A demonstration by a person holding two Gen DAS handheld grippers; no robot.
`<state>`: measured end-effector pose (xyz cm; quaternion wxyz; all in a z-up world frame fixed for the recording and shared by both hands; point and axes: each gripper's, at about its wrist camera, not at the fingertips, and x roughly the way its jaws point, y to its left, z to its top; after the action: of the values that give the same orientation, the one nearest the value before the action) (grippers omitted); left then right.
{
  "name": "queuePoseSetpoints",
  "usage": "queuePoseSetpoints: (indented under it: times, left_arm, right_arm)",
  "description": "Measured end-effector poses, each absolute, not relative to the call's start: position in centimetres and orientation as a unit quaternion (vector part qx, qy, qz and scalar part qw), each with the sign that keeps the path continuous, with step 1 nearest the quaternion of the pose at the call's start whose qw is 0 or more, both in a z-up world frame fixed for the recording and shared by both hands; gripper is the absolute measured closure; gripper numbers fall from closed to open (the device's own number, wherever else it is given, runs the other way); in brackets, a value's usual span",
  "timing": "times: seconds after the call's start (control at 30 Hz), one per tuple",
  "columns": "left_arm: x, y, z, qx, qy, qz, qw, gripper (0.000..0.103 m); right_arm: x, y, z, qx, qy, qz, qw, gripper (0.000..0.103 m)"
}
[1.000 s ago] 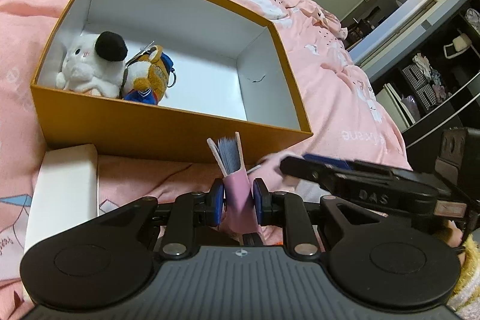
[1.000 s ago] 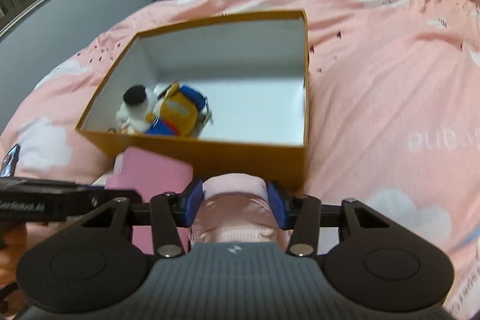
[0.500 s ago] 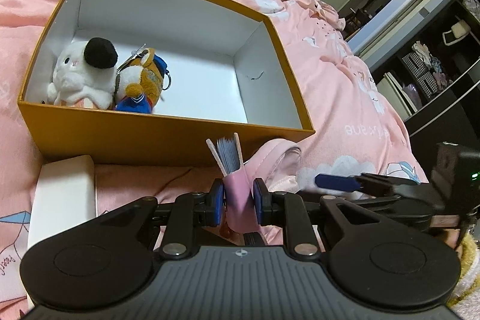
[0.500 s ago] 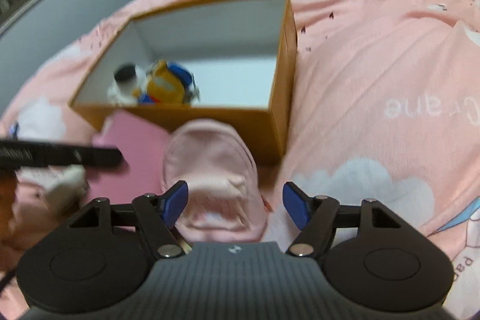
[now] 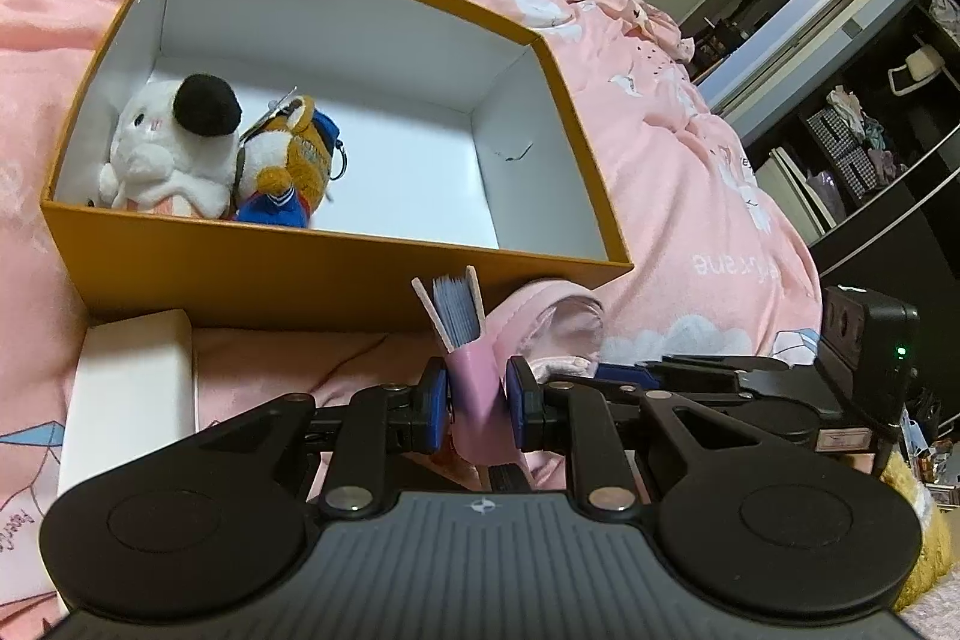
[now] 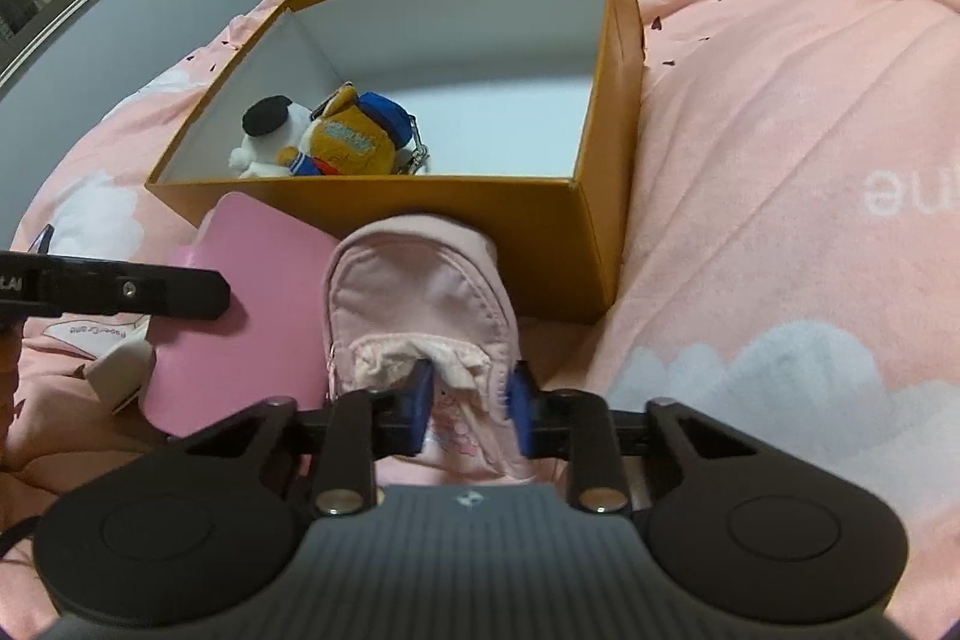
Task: Organize objects
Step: 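Carry card holder with left tool while right tool lowers backpack into box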
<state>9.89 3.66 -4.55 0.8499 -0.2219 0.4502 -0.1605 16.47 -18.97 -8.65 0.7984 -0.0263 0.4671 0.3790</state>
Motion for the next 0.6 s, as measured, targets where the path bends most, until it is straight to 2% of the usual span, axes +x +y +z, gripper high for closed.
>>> queuePoseSetpoints:
  times: [0.07, 0.23, 0.6]
  left_arm:
    - [9.5, 3.9, -4.0, -0.226, 0.444, -0.166, 0.851, 0.08]
    - [8.9, 4.8, -1.8, -0.236, 0.424, -0.181, 0.855, 0.081]
    - [11.6, 6.8, 4.6, -0.206, 0.355, -0.176, 0.895, 0.081]
  right_arm:
    - [15.9, -19.3, -7.8, -0.025, 0.465, 0.378, 0.8, 0.083]
    - [15.0, -20.1, -4.3, -0.018, 0.454, 0.385, 0.803, 0.086]
    - [18.3, -18.4, 5.5, -0.044, 0.413, 0.406, 0.814, 0.087]
